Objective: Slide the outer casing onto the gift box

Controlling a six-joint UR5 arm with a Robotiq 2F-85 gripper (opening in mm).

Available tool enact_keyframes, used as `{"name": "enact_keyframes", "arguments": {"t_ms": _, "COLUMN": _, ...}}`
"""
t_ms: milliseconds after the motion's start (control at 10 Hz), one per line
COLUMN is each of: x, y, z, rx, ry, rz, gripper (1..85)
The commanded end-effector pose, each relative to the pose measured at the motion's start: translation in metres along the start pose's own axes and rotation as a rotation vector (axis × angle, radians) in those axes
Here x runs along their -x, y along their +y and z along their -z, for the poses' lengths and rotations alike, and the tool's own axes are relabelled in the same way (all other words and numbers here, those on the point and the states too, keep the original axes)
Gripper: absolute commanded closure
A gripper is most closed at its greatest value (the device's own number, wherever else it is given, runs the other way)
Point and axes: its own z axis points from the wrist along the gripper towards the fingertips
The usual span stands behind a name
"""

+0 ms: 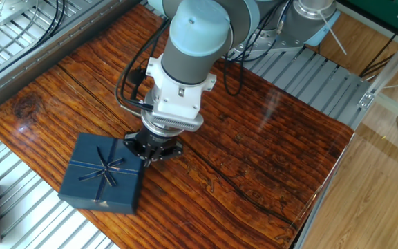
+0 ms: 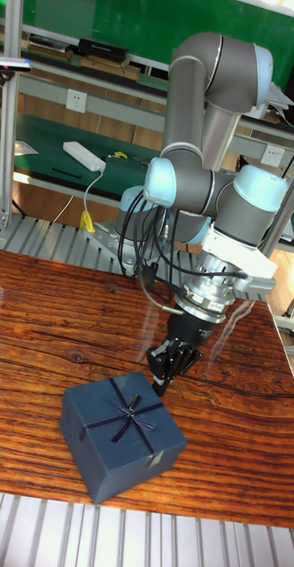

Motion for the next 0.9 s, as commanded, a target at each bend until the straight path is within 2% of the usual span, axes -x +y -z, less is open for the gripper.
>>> {"name": "enact_keyframes", "arguments": {"t_ms": 0, "x": -0.007, "y": -0.007, "z": 0.006, "rx": -0.011, "ry": 0.023, "rz": -0.014, "gripper": 84.7}}
{"name": "enact_keyframes", "arguments": {"t_ms": 300, "x": -0.014, "y": 0.007, "z": 0.018, "rx": 0.060, "ry": 0.043, "rz": -0.003, "gripper": 84.7}}
{"name": "enact_keyframes", "arguments": {"t_ms": 400, "x": -0.015, "y": 0.005, "z": 0.018, "rx": 0.053, "ry": 0.044, "rz": 0.042, "gripper": 84.7}}
{"name": "enact_keyframes", "arguments": {"t_ms": 500, "x": -0.008, "y": 0.008, "z": 0.018, "rx": 0.064, "ry": 0.019, "rz": 0.034, "gripper": 84.7}}
{"name": "enact_keyframes", "arguments": {"t_ms": 600, "x": 0.001, "y": 0.027, "z": 0.018, "rx": 0.138, "ry": -0.016, "rz": -0.007, "gripper": 84.7}}
{"name": "enact_keyframes", "arguments": {"t_ms": 800, "x": 0.003, "y": 0.030, "z": 0.014, "rx": 0.142, "ry": -0.020, "rz": 0.011, "gripper": 84.7}}
